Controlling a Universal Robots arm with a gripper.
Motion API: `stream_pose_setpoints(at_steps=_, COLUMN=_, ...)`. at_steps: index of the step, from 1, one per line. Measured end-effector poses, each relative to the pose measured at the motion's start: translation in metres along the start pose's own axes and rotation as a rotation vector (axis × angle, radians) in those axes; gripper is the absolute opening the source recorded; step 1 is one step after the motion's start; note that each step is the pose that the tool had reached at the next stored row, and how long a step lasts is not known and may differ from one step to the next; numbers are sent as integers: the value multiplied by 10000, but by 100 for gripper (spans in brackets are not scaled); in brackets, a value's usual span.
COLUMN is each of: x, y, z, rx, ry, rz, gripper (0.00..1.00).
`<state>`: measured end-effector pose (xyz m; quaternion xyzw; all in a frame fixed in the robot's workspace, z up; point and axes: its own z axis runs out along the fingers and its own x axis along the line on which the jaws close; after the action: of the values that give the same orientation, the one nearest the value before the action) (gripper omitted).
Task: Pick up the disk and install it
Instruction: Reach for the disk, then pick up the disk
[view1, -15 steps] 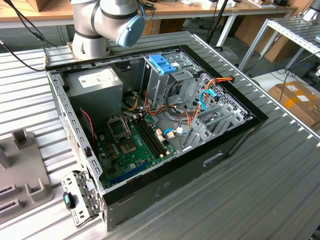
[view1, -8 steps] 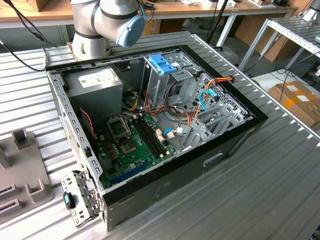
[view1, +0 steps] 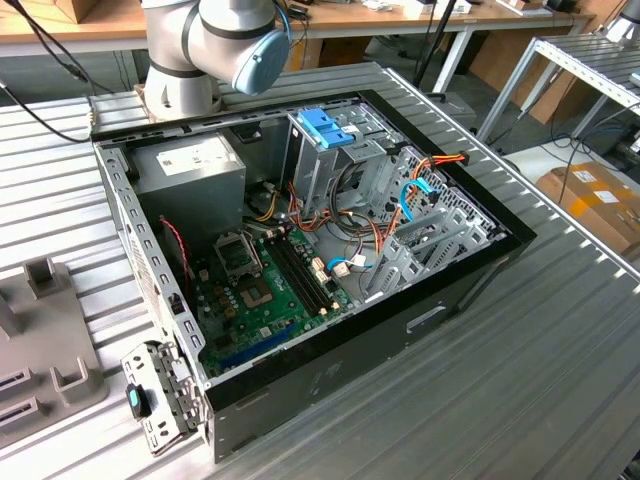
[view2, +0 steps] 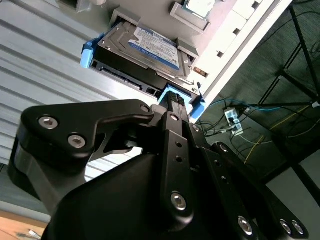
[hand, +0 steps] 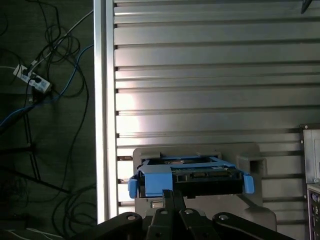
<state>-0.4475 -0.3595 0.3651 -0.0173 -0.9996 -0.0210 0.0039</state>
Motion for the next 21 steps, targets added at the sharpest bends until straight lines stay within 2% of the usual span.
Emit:
stream_pose_setpoints(at_steps=4, x=15, y=-1, z=23, rx=0, ry=1, rz=0, gripper=11)
stream_pose_setpoints(at_steps=8, x=31, y=-3, z=81, rx=1, ry=3, rz=-12, gripper=11)
stream_pose_setpoints(at_steps=12, x=70, y=-5, z=100, rx=0, ry=3, rz=-12, gripper=11)
stream_pose_setpoints(at_steps=21, x=84, y=-6, z=117, rx=1, ry=3, rz=-13, gripper=11)
